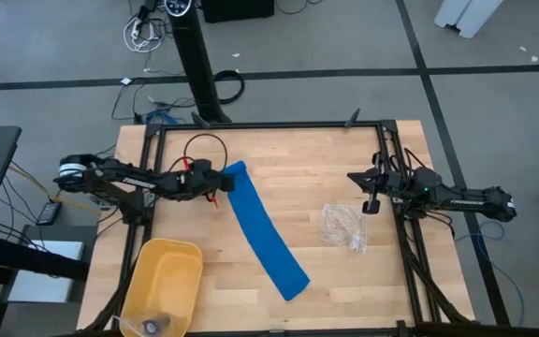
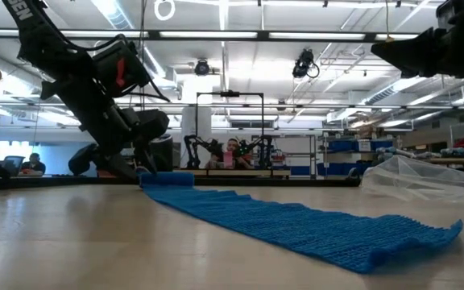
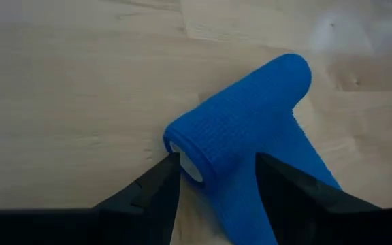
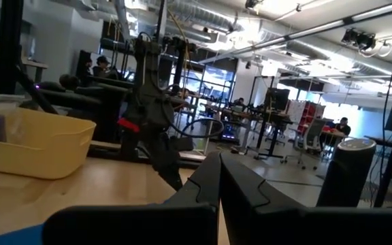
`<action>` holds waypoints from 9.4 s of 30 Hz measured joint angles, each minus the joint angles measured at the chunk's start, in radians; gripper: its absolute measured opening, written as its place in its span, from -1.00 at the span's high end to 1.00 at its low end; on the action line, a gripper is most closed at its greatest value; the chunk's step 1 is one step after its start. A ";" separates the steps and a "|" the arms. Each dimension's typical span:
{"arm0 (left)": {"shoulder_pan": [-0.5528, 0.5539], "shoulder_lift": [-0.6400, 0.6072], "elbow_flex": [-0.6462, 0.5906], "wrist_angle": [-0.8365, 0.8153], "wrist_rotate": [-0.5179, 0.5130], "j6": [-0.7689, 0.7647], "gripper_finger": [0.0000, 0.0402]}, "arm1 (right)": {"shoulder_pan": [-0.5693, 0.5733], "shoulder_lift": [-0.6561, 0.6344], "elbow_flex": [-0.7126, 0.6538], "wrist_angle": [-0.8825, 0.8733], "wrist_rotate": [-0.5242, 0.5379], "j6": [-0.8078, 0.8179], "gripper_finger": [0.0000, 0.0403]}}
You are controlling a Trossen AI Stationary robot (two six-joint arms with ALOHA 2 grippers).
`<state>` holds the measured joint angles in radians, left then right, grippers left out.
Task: Roll bandage
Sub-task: Roll the blue bandage
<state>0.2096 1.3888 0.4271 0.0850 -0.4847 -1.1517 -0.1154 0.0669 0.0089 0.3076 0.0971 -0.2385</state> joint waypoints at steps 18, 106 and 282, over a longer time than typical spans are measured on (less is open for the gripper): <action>0.000 0.144 0.000 0.181 -0.001 0.105 0.02 | 0.000 0.000 0.000 -0.012 0.000 0.006 0.97; -0.381 0.152 0.479 0.114 -0.119 1.597 0.90 | 0.012 0.902 0.519 -0.032 -0.144 0.166 0.99; -0.384 0.024 0.480 -0.206 -0.124 0.891 0.97 | 0.012 1.077 0.426 0.003 -0.118 0.341 0.98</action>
<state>-0.1748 1.4128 0.9072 -0.1212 -0.6085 -0.2605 -0.1035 1.1439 0.4351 0.3110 -0.0209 0.1021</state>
